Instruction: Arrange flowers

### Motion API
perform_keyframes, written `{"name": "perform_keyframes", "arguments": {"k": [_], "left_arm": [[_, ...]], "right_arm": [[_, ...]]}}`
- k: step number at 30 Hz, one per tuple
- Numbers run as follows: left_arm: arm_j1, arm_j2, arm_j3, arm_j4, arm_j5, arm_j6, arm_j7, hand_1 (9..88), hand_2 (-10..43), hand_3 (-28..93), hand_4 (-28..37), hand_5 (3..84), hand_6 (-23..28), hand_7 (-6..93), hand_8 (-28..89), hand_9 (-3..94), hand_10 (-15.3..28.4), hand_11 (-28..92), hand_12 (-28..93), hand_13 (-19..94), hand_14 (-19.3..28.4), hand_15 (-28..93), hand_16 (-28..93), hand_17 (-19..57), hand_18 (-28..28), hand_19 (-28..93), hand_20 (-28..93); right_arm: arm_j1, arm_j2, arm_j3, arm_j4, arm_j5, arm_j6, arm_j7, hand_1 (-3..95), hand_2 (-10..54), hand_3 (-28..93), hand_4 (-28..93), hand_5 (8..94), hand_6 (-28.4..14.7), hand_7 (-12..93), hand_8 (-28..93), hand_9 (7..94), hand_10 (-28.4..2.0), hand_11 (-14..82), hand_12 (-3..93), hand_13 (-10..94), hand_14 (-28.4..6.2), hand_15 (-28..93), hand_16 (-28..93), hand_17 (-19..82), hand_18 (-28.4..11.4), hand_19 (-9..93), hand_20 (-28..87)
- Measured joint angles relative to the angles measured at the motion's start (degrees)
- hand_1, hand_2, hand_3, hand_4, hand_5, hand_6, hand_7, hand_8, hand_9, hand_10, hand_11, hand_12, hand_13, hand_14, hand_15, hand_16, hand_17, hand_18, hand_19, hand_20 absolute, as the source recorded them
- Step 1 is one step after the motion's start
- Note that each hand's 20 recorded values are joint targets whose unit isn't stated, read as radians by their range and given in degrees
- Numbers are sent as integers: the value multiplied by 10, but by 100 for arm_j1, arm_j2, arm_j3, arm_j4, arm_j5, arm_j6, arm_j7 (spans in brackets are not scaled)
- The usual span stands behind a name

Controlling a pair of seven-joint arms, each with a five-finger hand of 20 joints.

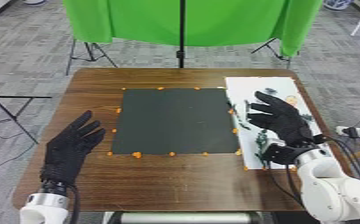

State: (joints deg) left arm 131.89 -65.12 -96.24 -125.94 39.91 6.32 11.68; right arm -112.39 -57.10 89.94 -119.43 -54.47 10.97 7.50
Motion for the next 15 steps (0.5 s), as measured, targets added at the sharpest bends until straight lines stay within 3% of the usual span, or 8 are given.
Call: {"name": "perform_keyframes", "arguments": {"k": [8, 12, 15], "left_arm": [[10, 3, 4, 0, -2, 5, 7, 237, 52, 802, -246, 396, 87, 104, -86, 323, 184, 224, 117, 227, 267, 504, -71, -96, 284, 509, 100], [12, 6, 5, -2, -2, 7, 13, 237, 52, 802, -246, 397, 88, 102, -85, 324, 185, 224, 118, 228, 267, 505, -72, -96, 284, 510, 98], [29, 19, -1, -25, -2, 15, 28, 240, 52, 798, -244, 399, 88, 99, -84, 328, 185, 221, 117, 234, 267, 502, -71, -88, 284, 522, 103]], "right_arm": [[99, 167, -274, -1, 57, 356, -10, 217, 24, 820, -283, 453, 12, 184, -144, 478, -150, 141, 123, 408, -190, 284, 158, 102, -252, 537, 214], [159, 251, -406, -111, -101, 728, 97, 234, 16, 811, -283, 488, -13, 187, -148, 543, -166, 237, 120, 492, -178, 471, 96, 163, -235, 651, 232], [232, 460, -720, -429, -969, 1671, 805, 268, 16, 795, -267, 534, -38, 189, -144, 607, -170, 336, 124, 571, -156, 619, 74, 231, -222, 783, 243]]}}
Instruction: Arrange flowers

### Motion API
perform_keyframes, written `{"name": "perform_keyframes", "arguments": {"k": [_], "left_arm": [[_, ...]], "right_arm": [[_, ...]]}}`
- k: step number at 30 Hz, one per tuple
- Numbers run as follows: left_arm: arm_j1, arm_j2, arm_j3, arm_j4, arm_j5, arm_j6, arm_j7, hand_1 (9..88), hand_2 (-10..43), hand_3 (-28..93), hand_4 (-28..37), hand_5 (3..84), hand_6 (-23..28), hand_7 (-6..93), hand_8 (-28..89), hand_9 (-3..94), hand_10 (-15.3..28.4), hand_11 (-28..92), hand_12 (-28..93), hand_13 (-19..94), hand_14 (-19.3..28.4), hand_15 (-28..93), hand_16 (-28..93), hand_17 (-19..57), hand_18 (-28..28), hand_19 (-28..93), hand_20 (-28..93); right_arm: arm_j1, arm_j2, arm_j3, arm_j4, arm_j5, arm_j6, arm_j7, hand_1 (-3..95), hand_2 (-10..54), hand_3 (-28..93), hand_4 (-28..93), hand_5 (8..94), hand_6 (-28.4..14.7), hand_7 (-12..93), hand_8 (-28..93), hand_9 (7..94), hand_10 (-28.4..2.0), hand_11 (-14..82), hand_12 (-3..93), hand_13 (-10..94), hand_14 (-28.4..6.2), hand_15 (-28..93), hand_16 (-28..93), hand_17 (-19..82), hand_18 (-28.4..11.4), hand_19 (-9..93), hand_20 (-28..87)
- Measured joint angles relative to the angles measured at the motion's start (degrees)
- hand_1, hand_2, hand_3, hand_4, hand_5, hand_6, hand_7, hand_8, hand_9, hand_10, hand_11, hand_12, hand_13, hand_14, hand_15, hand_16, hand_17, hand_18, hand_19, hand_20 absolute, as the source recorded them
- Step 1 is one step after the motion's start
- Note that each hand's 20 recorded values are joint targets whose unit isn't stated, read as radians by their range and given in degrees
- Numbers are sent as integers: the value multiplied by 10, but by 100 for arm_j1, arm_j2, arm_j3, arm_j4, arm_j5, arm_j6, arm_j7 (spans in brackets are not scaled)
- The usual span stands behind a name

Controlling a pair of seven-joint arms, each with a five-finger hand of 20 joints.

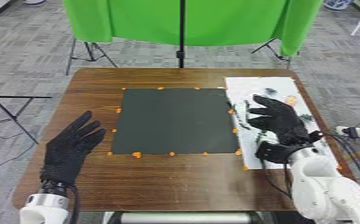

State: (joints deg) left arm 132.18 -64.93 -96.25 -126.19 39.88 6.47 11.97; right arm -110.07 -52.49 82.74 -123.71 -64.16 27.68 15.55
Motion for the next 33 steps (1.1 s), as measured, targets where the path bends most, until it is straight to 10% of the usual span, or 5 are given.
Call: {"name": "perform_keyframes", "arguments": {"k": [8, 19, 33], "left_arm": [[95, 58, -106, -126, 0, 10, 77, 242, 52, 795, -240, 399, 88, 97, -81, 331, 187, 223, 120, 245, 274, 528, -71, -69, 284, 560, 144], [137, 89, -132, -158, 0, 40, 154, 244, 50, 797, -237, 399, 90, 98, -81, 332, 188, 227, 121, 244, 274, 530, -75, -76, 284, 538, 150], [138, 86, -164, -158, 1, 39, 152, 243, 49, 797, -237, 400, 92, 99, -81, 335, 189, 232, 120, 247, 276, 532, -76, -77, 284, 525, 161]], "right_arm": [[685, 462, -960, -469, -2506, 1160, 2602, 332, -20, 777, -237, 620, -61, 176, -131, 705, -183, 518, 167, 707, -123, 799, 121, 410, -235, 932, 454], [957, 436, -1519, -502, -5525, -2043, 5501, 361, -54, 753, -224, 648, -84, 144, -113, 728, -195, 526, 178, 735, -131, 786, 130, 455, -251, 932, 472], [1046, 417, -1836, -168, -6781, -2776, 5723, 359, -69, 742, -224, 647, -89, 141, -109, 716, -201, 522, 181, 729, -132, 778, 134, 446, -259, 932, 448]]}}
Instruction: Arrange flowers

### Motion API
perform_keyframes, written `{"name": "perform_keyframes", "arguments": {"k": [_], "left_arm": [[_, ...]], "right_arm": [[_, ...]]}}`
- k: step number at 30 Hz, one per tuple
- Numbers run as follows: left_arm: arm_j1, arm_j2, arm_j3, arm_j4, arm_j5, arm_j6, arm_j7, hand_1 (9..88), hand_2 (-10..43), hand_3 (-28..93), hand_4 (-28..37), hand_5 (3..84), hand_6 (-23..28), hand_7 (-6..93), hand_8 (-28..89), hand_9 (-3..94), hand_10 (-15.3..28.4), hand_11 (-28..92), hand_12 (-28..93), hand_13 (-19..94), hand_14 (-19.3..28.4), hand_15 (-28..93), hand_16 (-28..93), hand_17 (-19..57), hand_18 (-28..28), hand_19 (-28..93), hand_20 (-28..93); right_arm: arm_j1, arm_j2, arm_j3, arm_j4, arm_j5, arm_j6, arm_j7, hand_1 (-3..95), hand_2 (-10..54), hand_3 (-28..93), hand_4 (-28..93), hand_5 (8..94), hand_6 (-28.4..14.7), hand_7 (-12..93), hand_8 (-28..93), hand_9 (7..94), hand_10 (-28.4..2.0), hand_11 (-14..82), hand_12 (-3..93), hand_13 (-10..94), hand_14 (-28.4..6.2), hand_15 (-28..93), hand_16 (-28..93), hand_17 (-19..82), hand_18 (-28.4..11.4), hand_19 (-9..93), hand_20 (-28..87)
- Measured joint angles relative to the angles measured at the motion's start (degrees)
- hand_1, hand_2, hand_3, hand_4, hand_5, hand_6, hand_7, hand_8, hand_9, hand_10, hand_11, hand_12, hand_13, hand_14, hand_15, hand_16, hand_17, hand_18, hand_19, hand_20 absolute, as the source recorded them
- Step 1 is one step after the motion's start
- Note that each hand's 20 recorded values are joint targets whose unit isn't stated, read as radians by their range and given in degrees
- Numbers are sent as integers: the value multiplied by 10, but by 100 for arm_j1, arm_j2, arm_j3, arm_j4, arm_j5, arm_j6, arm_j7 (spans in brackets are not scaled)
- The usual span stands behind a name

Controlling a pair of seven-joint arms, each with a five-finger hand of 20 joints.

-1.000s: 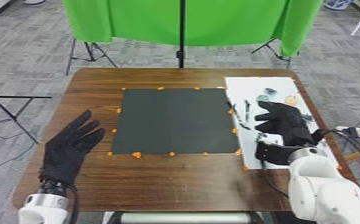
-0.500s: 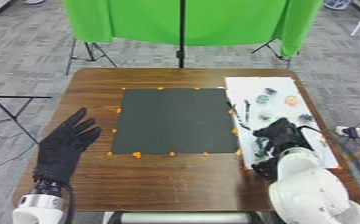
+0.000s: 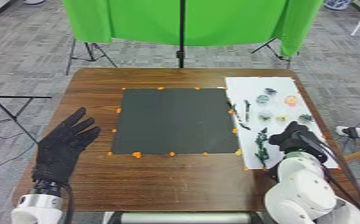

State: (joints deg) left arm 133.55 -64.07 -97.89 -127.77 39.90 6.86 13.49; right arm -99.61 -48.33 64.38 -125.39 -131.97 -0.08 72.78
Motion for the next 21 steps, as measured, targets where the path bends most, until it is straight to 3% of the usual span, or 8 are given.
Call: {"name": "perform_keyframes", "arguments": {"k": [13, 17, 21], "left_arm": [[-17, 25, 12, 5, -4, 2, 9, 244, 48, 798, -233, 401, 94, 99, -81, 336, 191, 233, 120, 248, 276, 533, -76, -77, 284, 521, 172], [-54, 56, 31, 14, -8, 2, 33, 244, 48, 799, -232, 401, 93, 100, -81, 336, 190, 234, 120, 248, 276, 533, -76, -77, 284, 520, 175], [-89, 93, 46, 20, -11, 2, 67, 245, 48, 798, -233, 400, 93, 101, -81, 335, 189, 233, 120, 248, 276, 533, -76, -77, 284, 519, 177]], "right_arm": [[506, -24, -822, 438, 1, -373, -101, 358, -75, 725, -233, 661, -86, 157, -107, 713, -202, 524, 182, 724, -134, 774, 132, 440, -258, 932, 424], [950, -13, -1280, 704, -176, -531, -84, 392, -93, 733, -252, 701, -74, 217, -119, 714, -192, 553, 184, 731, -128, 780, 129, 442, -257, 932, 433], [1367, -20, -1714, 991, -384, -722, -61, 511, -95, 705, -279, 782, -63, 299, 47, 761, -160, 561, 218, 765, -113, 790, 141, 470, -248, 932, 493]]}}
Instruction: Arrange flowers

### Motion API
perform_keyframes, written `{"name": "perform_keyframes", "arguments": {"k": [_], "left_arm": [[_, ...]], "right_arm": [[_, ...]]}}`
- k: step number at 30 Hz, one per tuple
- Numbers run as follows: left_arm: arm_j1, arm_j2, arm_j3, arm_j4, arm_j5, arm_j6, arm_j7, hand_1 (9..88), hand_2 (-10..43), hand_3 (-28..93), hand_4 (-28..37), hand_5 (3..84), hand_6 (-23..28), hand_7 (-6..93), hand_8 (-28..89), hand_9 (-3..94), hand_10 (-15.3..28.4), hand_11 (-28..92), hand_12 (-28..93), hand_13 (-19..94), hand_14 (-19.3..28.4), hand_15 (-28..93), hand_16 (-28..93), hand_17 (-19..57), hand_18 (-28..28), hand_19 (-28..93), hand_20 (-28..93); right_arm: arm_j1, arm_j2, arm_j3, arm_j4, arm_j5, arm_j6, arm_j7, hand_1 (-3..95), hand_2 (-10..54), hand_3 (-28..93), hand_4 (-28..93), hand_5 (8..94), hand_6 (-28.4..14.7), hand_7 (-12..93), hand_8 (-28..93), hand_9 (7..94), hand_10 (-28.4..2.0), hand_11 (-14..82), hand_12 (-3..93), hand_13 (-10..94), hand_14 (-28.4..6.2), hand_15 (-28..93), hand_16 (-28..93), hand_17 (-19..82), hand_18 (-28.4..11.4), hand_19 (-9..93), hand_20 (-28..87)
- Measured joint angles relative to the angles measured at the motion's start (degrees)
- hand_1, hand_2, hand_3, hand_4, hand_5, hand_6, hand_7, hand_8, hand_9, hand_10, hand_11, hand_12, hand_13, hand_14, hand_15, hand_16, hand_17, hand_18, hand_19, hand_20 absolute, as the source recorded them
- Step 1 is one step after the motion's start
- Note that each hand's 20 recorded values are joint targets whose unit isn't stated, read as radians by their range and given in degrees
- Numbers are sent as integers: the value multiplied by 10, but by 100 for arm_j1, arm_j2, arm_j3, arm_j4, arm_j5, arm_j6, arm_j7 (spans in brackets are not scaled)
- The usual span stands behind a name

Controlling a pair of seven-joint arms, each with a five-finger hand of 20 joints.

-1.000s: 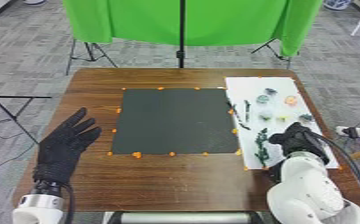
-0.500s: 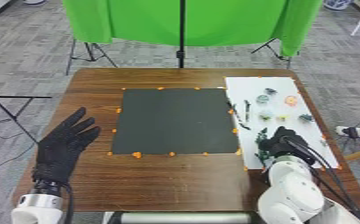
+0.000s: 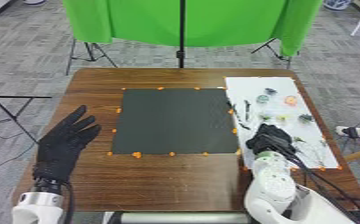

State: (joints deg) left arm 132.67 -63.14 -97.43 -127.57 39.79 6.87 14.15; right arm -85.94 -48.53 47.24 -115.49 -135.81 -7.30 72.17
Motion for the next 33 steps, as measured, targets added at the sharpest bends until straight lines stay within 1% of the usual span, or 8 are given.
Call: {"name": "perform_keyframes", "arguments": {"k": [1, 3, 6, 8, 14, 22, 26, 33], "left_arm": [[-7, 3, 1, 0, 0, 0, 1, 244, 48, 798, -232, 400, 93, 101, -81, 334, 189, 233, 120, 248, 276, 534, -76, -77, 284, 519, 178], [-14, 4, 1, 0, 0, 0, 1, 244, 48, 798, -231, 400, 93, 101, -81, 334, 189, 233, 120, 249, 276, 534, -76, -77, 284, 519, 179], [-5, 5, -5, -4, 0, 4, 6, 246, 48, 797, -232, 400, 93, 102, -81, 334, 190, 233, 120, 248, 276, 534, -76, -77, 284, 518, 182], [20, 8, -21, -14, -2, 27, 26, 245, 47, 798, -231, 400, 93, 103, -81, 334, 190, 234, 121, 249, 276, 535, -76, -77, 284, 518, 183], [172, 8, -117, -48, -18, 90, 82, 245, 47, 799, -231, 399, 93, 105, -82, 334, 190, 236, 121, 250, 277, 535, -76, -77, 284, 516, 186], [193, 16, -119, -48, -37, 127, 167, 245, 47, 798, -231, 399, 93, 107, -83, 334, 191, 238, 121, 250, 276, 535, -77, -77, 284, 515, 189], [152, 69, -97, -38, -50, 129, 232, 245, 47, 798, -231, 398, 94, 107, -83, 334, 190, 239, 121, 250, 275, 535, -76, -77, 284, 514, 190], [159, 278, -32, -44, -110, 213, 475, 245, 47, 798, -231, 398, 94, 107, -83, 334, 191, 239, 120, 250, 276, 536, -76, -76, 284, 514, 193]], "right_arm": [[81, -4, -65, 55, -46, -86, -2, 544, -95, 704, -282, 816, -54, 306, 87, 788, -145, 546, 240, 784, -106, 786, 148, 488, -245, 932, 511], [192, -6, -139, 134, -95, -225, -25, 564, -95, 702, -283, 847, -46, 281, 135, 822, -132, 531, 245, 815, -98, 772, 153, 510, -247, 932, 530], [199, 10, -153, 163, -150, -225, -74, 565, -95, 716, -283, 866, -48, 263, 158, 843, -129, 526, 245, 839, -88, 764, 161, 526, -247, 932, 549], [151, 53, -176, 159, -244, -55, -96, 564, -95, 726, -283, 871, -49, 257, 171, 848, -128, 532, 249, 845, -88, 768, 167, 532, -248, 932, 564], [-130, 273, -256, 125, -601, 933, -139, 562, -95, 745, -283, 884, -54, 248, 191, 857, -133, 548, 245, 855, -85, 775, 174, 543, -251, 932, 587], [-201, 361, -285, -93, -867, 1095, -188, 565, -95, 751, -283, 894, -58, 240, 205, 863, -135, 552, 241, 860, -85, 778, 178, 544, -254, 932, 601], [-82, 372, -366, -275, -1050, 1312, -249, 564, -95, 757, -283, 897, -59, 235, 212, 864, -136, 552, 241, 862, -86, 780, 180, 545, -256, 932, 607], [349, 208, -521, -449, -994, 1359, -692, 561, -95, 764, -283, 902, -61, 230, 219, 868, -137, 554, 239, 866, -85, 782, 182, 547, -257, 932, 615]]}}
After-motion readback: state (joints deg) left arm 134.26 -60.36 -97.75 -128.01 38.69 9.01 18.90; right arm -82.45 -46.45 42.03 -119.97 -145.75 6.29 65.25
